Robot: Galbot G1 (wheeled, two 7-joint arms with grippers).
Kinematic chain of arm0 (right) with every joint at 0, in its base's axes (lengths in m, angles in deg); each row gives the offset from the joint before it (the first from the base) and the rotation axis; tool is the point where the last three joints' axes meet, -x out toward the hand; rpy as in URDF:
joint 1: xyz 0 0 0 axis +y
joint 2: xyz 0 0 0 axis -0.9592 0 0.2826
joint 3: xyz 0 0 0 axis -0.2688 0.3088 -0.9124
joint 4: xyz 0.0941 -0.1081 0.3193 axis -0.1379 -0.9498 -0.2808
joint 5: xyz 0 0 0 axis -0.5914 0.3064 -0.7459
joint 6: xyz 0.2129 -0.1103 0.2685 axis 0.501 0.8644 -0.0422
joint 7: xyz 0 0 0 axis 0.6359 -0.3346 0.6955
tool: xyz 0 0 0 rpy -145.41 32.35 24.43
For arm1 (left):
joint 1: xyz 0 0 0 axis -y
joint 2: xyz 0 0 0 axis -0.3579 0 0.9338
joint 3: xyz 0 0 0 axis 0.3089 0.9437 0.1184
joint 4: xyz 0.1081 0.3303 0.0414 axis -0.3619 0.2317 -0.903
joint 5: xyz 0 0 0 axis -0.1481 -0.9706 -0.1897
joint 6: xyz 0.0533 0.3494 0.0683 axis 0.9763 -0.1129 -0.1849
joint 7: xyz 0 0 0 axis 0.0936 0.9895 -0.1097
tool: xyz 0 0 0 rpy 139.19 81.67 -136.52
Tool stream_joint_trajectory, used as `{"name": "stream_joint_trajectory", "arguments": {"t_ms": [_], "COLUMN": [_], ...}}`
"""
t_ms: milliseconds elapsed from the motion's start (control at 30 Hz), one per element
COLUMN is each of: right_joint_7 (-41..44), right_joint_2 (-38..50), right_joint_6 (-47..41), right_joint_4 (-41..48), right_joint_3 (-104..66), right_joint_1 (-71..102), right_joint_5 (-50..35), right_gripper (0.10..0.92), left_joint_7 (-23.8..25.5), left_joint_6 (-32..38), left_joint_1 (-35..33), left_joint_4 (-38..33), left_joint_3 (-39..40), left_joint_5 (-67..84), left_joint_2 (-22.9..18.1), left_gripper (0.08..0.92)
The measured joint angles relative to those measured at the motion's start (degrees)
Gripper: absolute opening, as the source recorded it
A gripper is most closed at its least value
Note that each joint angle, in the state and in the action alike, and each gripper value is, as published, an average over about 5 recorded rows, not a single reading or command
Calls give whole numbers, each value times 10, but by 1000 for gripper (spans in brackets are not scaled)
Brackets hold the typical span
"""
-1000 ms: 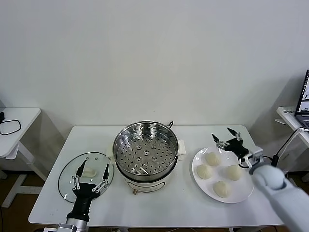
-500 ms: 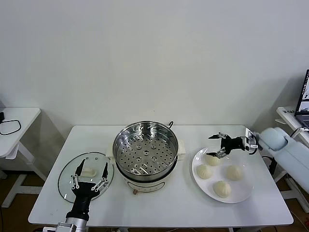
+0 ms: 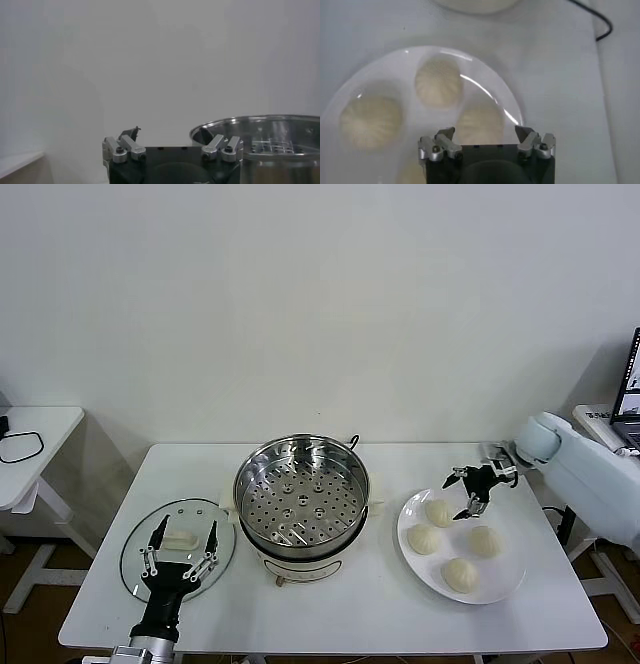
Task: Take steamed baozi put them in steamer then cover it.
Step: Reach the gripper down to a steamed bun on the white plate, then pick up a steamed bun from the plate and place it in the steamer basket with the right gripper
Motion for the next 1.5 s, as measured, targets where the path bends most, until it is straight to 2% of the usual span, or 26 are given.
{"name": "stream_joint_trajectory", "arguments": {"t_ms": [600,1200,1500], "right_joint_7": [0,-11,-5], "right_joint_2": [-46,-34,-9], "right_joint_6": [16,21,53], "right_joint_4": [42,14,-57], "right_joint_3": [27,52,94], "right_joint_1": [-4,-15,-81], "right_joint_5": [46,48,38], "right_gripper": [822,655,645], "left_joint_7": [-1,-1,-1], "left_joint_6": [3,5,2], "left_joint_1": [1,8,11], "left_joint_4": [6,15,10], "left_joint_3": [0,-1,4], "left_joint_5": [0,0,1], "left_joint_2": [-2,-1,1], "left_gripper": [823,823,823]}}
